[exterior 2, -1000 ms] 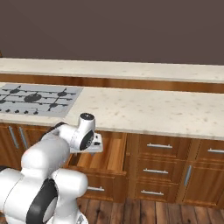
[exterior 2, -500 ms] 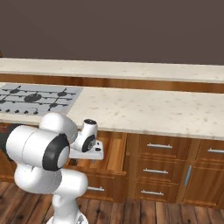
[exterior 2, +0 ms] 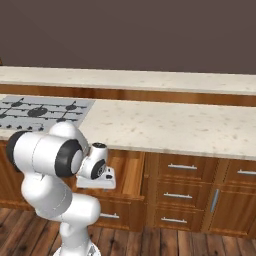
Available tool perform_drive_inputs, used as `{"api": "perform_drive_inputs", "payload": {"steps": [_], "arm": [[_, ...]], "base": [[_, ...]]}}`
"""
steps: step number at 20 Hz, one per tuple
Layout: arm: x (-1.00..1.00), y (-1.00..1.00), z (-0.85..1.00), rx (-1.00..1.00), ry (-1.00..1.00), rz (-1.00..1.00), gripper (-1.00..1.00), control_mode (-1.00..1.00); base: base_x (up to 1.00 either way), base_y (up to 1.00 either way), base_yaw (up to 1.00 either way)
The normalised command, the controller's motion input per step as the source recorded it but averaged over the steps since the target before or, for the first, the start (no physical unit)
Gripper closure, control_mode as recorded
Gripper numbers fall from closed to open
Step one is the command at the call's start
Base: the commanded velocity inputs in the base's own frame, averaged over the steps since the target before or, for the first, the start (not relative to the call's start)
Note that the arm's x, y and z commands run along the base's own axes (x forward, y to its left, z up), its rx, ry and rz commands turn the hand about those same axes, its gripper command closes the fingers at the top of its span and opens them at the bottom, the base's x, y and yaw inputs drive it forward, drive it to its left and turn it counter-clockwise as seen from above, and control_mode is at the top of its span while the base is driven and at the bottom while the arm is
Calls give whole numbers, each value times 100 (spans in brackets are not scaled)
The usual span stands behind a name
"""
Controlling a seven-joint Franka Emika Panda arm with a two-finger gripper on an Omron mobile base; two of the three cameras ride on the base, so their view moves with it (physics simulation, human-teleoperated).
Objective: Restock the sink supplies by placing the sponge and soap dispenser on the counter and next to the sink. Make sure the soap dispenser is upright.
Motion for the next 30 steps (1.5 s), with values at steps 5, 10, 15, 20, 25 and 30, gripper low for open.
{"api": "perform_drive_inputs", "payload": {"steps": [5, 10, 15, 20, 25, 30], "arm": [[-38, 11, -24, -5, 0, 0, -100, -100], [-71, -2, -4, 0, 0, 0, -100, -100], [-52, -3, -1, -1, 2, 0, -100, -100], [23, 0, 0, -1, 0, 0, -100, -100], [55, -15, 0, 0, 0, 0, -100, -100], [56, -15, 0, 0, -1, 0, -100, -100]], "base": [[0, 0, 0], [0, 0, 0], [0, 0, 0], [0, 0, 0], [0, 0, 0], [0, 0, 0]]}}
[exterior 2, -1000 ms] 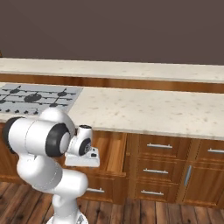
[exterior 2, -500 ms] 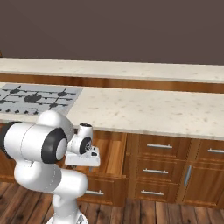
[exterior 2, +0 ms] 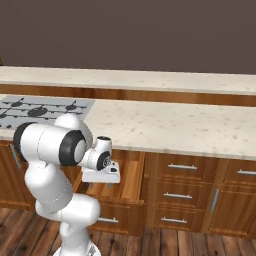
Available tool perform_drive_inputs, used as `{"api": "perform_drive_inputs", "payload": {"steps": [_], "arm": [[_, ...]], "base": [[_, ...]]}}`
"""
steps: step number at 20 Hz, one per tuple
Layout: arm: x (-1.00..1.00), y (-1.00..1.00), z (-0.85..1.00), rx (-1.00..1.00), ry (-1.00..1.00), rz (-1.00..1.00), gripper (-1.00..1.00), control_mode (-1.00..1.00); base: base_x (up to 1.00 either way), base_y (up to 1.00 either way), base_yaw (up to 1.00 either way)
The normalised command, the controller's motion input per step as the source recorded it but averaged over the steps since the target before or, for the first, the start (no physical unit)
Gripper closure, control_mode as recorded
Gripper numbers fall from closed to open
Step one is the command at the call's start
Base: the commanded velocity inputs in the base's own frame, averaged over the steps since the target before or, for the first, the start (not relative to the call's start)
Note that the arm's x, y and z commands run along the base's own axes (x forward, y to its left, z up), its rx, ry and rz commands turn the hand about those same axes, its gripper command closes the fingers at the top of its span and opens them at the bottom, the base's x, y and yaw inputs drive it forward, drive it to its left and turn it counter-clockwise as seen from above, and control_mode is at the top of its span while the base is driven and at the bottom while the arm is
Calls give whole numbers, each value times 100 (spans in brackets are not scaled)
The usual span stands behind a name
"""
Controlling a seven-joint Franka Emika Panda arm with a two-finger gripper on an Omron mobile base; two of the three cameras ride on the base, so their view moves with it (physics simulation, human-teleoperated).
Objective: Restock the sink supplies by placing the sponge and soap dispenser on the counter and next to the sink. Make sure the soap dispenser is upright.
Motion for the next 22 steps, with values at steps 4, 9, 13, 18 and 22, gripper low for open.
{"api": "perform_drive_inputs", "payload": {"steps": [4, 9, 13, 18, 22], "arm": [[49, -2, -1, 0, 0, 0, -100, -100], [16, 0, -9, 0, 0, 0, -100, -100], [-7, 0, -26, 0, -4, -2, -100, -100], [-24, 0, -42, 0, -10, -10, -100, -100], [-15, 0, -29, -1, -13, -13, -100, -100]], "base": [[0, 0, 0], [0, 0, 0], [0, 0, 0], [0, 0, 0], [0, 0, 0]]}}
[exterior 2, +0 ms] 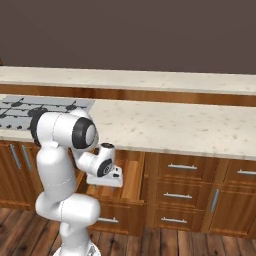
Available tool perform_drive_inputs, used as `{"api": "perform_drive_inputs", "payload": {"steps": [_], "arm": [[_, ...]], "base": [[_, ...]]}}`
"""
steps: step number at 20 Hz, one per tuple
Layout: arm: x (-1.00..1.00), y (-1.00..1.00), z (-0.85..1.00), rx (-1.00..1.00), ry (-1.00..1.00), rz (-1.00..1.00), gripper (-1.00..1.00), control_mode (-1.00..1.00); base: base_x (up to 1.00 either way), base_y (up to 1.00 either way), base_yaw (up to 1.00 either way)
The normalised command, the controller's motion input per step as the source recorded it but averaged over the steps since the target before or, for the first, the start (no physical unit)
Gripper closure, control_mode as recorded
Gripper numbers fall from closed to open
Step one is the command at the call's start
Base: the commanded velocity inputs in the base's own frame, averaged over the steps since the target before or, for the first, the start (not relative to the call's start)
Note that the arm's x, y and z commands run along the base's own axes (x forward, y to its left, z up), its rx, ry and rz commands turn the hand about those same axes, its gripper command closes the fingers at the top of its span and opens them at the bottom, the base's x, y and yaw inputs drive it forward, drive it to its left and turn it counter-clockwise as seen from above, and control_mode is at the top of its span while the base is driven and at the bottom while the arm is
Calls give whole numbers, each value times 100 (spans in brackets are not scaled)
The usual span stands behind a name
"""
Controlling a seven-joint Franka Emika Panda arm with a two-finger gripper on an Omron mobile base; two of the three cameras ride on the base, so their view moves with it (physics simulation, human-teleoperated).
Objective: Restock the sink supplies by placing the sponge and soap dispenser on the counter and next to the sink. Make sure the soap dispenser is upright.
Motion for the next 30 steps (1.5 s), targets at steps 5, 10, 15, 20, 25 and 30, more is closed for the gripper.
{"api": "perform_drive_inputs", "payload": {"steps": [5, 10, 15, 20, 25, 30], "arm": [[-6, -1, -14, 0, -8, -8, -100, -100], [0, 0, -19, 0, -7, -6, -100, -100], [0, -9, -22, 0, -4, -1, -100, -100], [0, -13, -31, 0, -1, 0, -100, -100], [0, 0, -33, -4, 0, 0, -100, -100], [0, 5, -26, -13, 0, 0, -100, -100]], "base": [[0, 0, 0], [0, 0, 0], [0, 0, 0], [0, 0, 0], [0, 0, 0], [0, 0, 0]]}}
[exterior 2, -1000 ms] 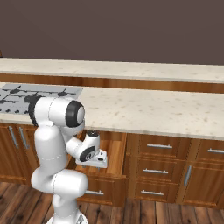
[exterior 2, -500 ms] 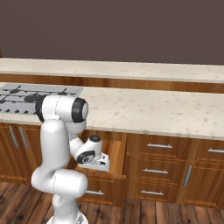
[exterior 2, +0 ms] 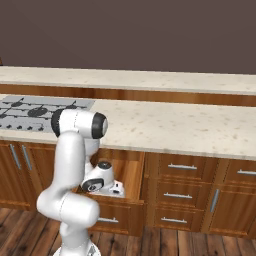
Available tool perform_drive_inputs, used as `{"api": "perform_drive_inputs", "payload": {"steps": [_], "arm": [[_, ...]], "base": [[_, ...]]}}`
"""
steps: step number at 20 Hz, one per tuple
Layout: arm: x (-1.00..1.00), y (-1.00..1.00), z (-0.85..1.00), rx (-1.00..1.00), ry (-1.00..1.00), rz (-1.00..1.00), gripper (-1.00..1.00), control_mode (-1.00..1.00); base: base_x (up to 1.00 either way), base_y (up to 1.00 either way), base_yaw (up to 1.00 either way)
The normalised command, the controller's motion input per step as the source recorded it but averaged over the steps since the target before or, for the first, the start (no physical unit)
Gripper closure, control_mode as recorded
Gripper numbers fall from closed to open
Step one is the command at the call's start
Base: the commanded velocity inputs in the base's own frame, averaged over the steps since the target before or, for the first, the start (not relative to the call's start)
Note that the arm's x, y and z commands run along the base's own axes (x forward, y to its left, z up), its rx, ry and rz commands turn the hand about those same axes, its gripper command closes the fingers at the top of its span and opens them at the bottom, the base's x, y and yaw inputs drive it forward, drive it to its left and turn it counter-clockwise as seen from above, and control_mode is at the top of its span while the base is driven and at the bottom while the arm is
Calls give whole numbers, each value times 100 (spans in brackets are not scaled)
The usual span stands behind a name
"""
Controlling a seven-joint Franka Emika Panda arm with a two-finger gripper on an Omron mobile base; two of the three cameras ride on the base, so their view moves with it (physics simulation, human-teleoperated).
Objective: Restock the sink supplies by placing the sponge and soap dispenser on the counter and next to the sink. Make sure the soap dispenser is upright.
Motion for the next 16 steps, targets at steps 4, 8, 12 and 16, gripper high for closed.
{"api": "perform_drive_inputs", "payload": {"steps": [4, 8, 12, 16], "arm": [[0, 7, -31, -13, 0, 0, -100, -100], [0, 10, -27, -13, 0, 0, -100, -100], [0, 6, -17, -9, 0, 0, 100, -100], [0, 0, 0, -1, 0, 0, 100, -100]], "base": [[0, 0, 0], [0, 0, 0], [0, 0, 0], [0, 0, 0]]}}
